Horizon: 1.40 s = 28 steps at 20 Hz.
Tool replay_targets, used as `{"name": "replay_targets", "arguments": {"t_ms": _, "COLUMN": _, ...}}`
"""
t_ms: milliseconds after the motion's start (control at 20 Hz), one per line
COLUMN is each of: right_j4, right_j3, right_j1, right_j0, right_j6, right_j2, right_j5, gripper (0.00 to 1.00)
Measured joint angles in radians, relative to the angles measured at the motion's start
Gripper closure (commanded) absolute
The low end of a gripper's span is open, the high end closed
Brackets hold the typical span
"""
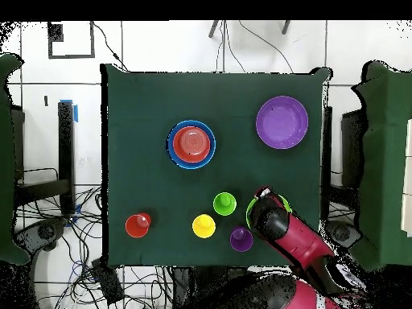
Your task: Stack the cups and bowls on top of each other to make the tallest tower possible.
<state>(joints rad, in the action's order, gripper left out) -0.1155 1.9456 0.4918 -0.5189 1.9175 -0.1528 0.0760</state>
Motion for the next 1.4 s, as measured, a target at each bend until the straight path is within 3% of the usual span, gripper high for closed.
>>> {"name": "replay_targets", "arguments": {"t_ms": 1350, "right_j4": -0.001, "right_j3": 0.005, "right_j1": -0.089, "right_j0": -0.005, "right_j6": 0.000, "right_j2": 0.029, "right_j5": 0.000, "gripper": 0.00}}
{"name": "replay_targets", "arguments": {"t_ms": 1400, "right_j4": -0.001, "right_j3": 0.005, "right_j1": -0.089, "right_j0": -0.005, "right_j6": 0.000, "right_j2": 0.030, "right_j5": 0.000, "gripper": 1.00}}
